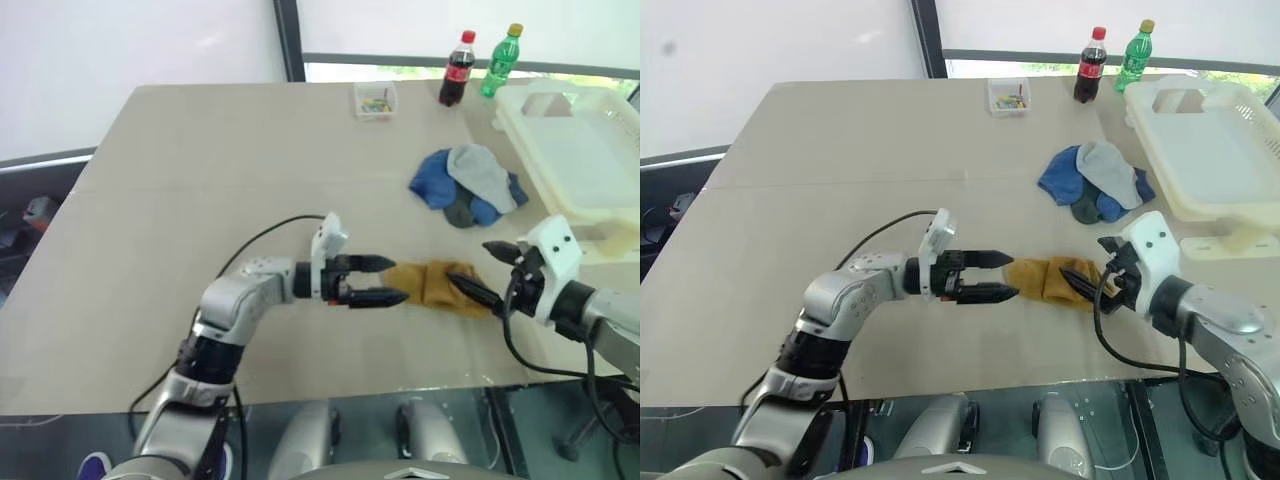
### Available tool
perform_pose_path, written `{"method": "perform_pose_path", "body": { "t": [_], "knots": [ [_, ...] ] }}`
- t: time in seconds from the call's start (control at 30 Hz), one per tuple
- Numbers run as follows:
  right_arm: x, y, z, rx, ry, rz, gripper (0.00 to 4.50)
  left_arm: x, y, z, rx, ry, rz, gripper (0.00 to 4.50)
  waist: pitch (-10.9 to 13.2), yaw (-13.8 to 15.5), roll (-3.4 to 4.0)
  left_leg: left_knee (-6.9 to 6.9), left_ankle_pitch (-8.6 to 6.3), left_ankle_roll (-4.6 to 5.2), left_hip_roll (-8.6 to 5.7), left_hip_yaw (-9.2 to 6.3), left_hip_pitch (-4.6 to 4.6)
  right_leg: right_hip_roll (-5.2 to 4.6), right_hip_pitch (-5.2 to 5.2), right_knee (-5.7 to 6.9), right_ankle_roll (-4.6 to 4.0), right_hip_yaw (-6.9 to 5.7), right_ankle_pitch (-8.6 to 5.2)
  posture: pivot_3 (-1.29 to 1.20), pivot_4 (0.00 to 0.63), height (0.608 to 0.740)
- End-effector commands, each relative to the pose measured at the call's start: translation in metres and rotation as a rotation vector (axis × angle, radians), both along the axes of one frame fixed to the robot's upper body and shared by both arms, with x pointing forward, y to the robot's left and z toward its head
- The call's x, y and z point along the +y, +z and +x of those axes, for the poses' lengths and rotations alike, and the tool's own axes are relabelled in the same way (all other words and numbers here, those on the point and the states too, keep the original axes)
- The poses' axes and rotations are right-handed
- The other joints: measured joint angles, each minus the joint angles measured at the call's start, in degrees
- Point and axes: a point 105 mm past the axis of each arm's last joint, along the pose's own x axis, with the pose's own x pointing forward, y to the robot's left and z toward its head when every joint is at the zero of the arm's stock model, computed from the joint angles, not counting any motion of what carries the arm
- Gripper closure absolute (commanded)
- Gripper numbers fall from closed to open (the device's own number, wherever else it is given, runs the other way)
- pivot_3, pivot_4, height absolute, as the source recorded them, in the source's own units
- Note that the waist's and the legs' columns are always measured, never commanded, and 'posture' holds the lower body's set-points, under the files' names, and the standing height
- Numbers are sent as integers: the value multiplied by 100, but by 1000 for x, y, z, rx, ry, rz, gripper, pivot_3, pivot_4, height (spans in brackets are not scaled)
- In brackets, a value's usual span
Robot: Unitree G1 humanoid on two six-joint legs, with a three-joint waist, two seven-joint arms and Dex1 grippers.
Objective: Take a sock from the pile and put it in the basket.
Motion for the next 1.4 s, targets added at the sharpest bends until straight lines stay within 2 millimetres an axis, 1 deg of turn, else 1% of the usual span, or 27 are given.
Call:
{"method": "perform_pose_path", "body": {
  "t": [0.03,0.07,0.13,0.23,0.3,0.4,0.5,0.6,0.67,0.8,0.97,1.07,1.23,1.4],
  "knots": [
    [13,7,6,-13,7,20,34,6,9,-6,-139,-34,20,0,0,15,1,1,0,0,0,-2,-8,0,-7,0,0,-1,0,0,150,740],
    [16,7,6,-19,15,4,34,11,8,-3,-123,-13,23,0,-1,41,2,3,1,0,-1,-2,-21,0,-23,3,0,-2,0,0,150,740],
    [13,3,7,-33,-3,-65,34,18,4,7,-37,76,24,0,-1,65,3,6,1,0,-3,-3,-39,2,-38,4,0,-10,0,0,150,740],
    [8,2,6,-78,-4,-137,34,18,-8,14,94,150,57,0,-1,58,2,11,-1,4,-17,-4,-57,-2,-50,8,2,-17,0,0,150,740],
    [6,3,4,-115,1,-169,34,14,-13,12,201,154,44,0,-1,47,1,14,-2,6,-19,0,-58,-2,-51,9,3,-14,1,0,150,740],
    [-5,-5,-6,-139,34,-279,34,4,-19,14,309,150,37,0,-1,58,1,22,-2,7,-20,-1,-57,0,-50,17,4,-16,1,0,150,740],
    [-17,-9,-15,-135,26,-287,34,-9,-17,16,382,119,8,0,-2,47,-1,30,-1,8,-19,-6,-52,4,-40,20,5,-22,1,0,150,740],
    [-24,-9,-20,-135,9,-284,34,-22,-14,19,373,89,-11,0,-2,11,-1,34,-1,8,-16,1,-44,6,-38,25,6,-15,1,0,150,740],
    [-27,-13,-21,-129,-12,-290,34,-30,-9,19,357,58,-35,0,-2,-4,-1,35,-1,7,-16,1,-43,6,-37,26,6,-14,1,0,150,740],
    [-31,-28,-21,-100,-28,-286,34,-43,2,14,326,-10,-83,0,-2,-24,0,33,0,6,-14,-1,-43,7,-38,25,5,-15,1,0,150,740],
    [-34,-52,-22,-43,-12,-305,34,-64,19,7,330,-110,-173,0,-2,-8,0,36,0,6,-17,1,-43,4,-36,23,6,-14,1,0,150,740],
    [-36,-60,-21,-26,-7,-313,34,-76,23,3,344,-157,-197,0,-3,-10,0,36,0,6,-16,0,-43,5,-36,23,6,-14,1,0,150,740],
    [-35,-64,-20,-25,3,-316,34,-97,26,-2,388,-205,-231,0,-5,-10,-1,38,0,6,-17,0,-35,5,-27,23,6,-15,1,0,150,740],
    [-33,-62,-17,-37,11,-309,34,-110,26,-7,401,-240,-230,0,-5,-54,-1,39,0,6,-15,0,-32,7,-26,25,6,-14,2,0,150,740]
  ]
}}
